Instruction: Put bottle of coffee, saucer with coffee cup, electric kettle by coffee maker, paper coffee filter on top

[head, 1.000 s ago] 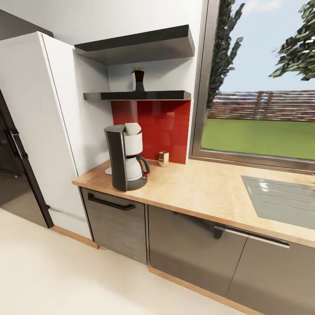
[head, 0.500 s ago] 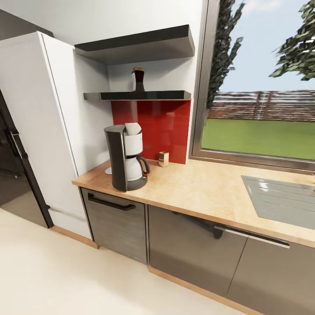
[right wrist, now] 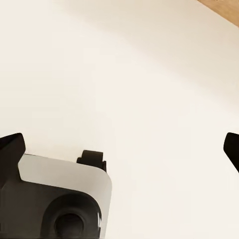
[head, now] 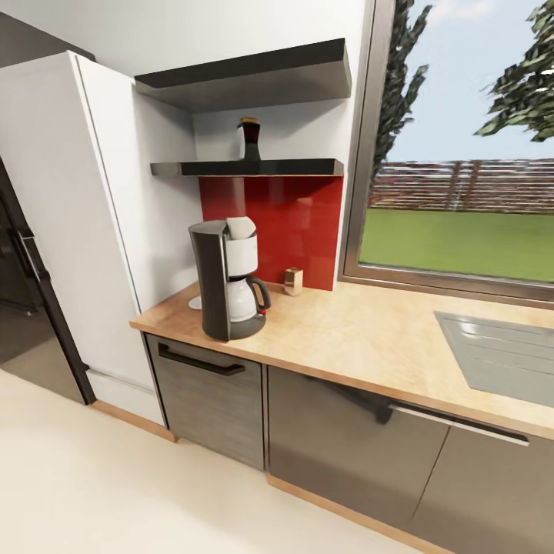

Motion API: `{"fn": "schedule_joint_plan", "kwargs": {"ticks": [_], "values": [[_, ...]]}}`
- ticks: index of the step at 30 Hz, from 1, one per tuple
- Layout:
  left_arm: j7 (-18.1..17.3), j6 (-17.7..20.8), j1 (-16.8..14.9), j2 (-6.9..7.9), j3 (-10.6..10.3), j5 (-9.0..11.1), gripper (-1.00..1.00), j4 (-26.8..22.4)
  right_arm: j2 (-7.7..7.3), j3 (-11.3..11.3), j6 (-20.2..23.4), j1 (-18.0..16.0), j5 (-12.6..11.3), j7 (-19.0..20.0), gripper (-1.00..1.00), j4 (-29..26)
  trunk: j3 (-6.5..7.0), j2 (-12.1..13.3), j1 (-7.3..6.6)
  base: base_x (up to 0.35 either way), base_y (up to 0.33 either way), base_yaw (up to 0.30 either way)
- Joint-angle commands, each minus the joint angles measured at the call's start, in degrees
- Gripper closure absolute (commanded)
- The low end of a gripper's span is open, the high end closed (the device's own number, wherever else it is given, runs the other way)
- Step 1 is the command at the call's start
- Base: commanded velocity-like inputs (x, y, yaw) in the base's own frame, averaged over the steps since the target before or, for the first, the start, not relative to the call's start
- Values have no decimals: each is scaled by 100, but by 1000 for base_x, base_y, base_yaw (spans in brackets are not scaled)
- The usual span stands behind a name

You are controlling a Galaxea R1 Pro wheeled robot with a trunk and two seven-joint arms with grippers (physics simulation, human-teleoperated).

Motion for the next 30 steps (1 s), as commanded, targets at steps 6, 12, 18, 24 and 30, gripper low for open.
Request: {"fn": "schedule_joint_plan", "kwargs": {"ticks": [6,12,18,24,30], "values": [[-36,-14,-8,5,32,-12,-100,10,4,43,-53,-10,24,-13,-100,3,-7,-5,0,6,31,0],[-41,-9,-6,6,32,-14,-100,9,-30,43,-64,-10,20,-18,-100,-23,-7,-5,0,14,21,0],[-51,-5,-6,6,32,-14,-100,9,-40,38,-69,-10,22,-20,-100,-28,-7,-5,0,153,168,0],[-61,-4,-8,38,32,-15,-100,9,-43,33,-70,-10,20,-19,-100,-29,-7,-5,0,127,134,-69],[-63,-4,-8,49,32,-14,-100,9,-45,33,-75,-10,19,-20,-100,-29,-7,-5,0,20,21,-220]]}}
